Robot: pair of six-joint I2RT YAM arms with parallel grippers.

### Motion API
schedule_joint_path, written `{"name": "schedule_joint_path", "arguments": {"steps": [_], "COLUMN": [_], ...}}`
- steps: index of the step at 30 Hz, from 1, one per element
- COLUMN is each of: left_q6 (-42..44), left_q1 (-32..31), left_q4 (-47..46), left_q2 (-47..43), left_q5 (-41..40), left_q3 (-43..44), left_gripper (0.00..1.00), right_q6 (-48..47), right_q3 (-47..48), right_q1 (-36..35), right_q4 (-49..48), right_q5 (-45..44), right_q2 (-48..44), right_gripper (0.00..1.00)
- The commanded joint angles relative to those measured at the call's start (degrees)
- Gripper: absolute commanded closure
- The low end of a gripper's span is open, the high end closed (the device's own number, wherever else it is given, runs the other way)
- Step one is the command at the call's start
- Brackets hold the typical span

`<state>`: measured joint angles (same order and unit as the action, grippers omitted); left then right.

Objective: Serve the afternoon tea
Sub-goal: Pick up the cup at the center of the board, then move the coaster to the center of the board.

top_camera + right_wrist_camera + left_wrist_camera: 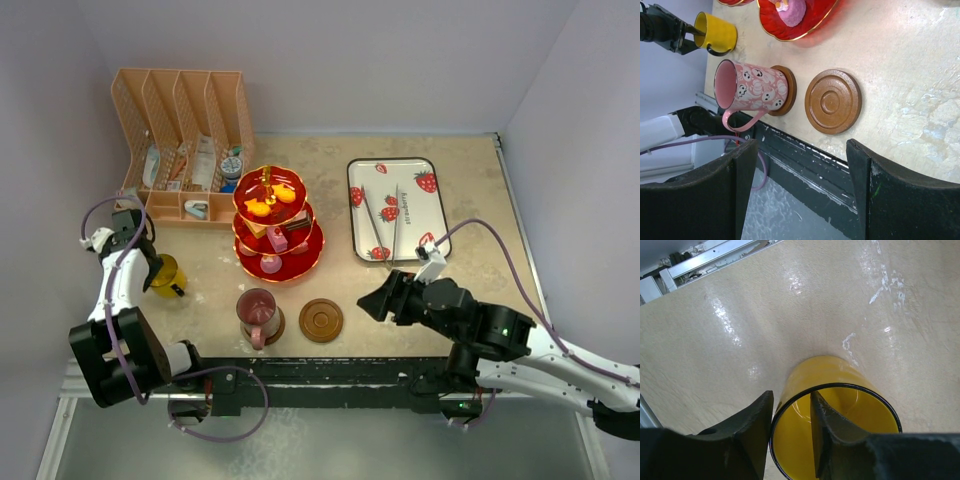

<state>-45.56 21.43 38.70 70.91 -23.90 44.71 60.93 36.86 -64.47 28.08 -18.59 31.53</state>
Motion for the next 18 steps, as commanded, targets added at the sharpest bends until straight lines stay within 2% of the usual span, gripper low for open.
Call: {"name": "schedule_joint_path", "arguments": {"steps": [1, 3, 6, 10, 13, 15, 18], "left_q6": [-1.1, -0.8, -0.4, 0.4, 1.4, 2.0, 3.3], "left_q1": [0.5, 0.5, 0.5, 0.5, 0.5, 0.5, 0.5], "left_q4": [-2.8, -2.8, -3.0, -3.2, -2.2, -1.2, -0.6], "left_q2": [-1.5, -1.9, -2.6, -3.8, -4.4, -4.8, -5.5], "left_q5": [1.5, 1.8, 2.6, 3.7, 3.9, 3.1, 2.8], "left_q3": [-0.5, -0.5, -0.7, -0.6, 0.0, 1.1, 2.0], "left_gripper": [0.70, 0.75, 0.89, 1.00, 1.00, 1.00, 1.00], "right_q6": [1.4, -2.3, -2.7, -3.4, -4.9, -4.4, -5.3], "right_q3": [-0.8, -1.7, -3.9, -7.9, -4.3, -1.3, 0.4], "right_q1": [0.1, 0.2, 0.1, 0.1, 0.2, 0.2, 0.5], "right_q4": [-0.2, -3.7, -9.6, -19.0, -19.1, -16.1, -16.8], "right_q5": [-1.3, 2.2, 7.4, 15.2, 14.7, 10.0, 5.5], "right_q2": [-0.1, 0.2, 3.5, 14.7, 25.0, 30.7, 33.5], "right_gripper": [0.26, 0.26, 0.27, 0.28, 0.28, 0.28, 0.28]}}
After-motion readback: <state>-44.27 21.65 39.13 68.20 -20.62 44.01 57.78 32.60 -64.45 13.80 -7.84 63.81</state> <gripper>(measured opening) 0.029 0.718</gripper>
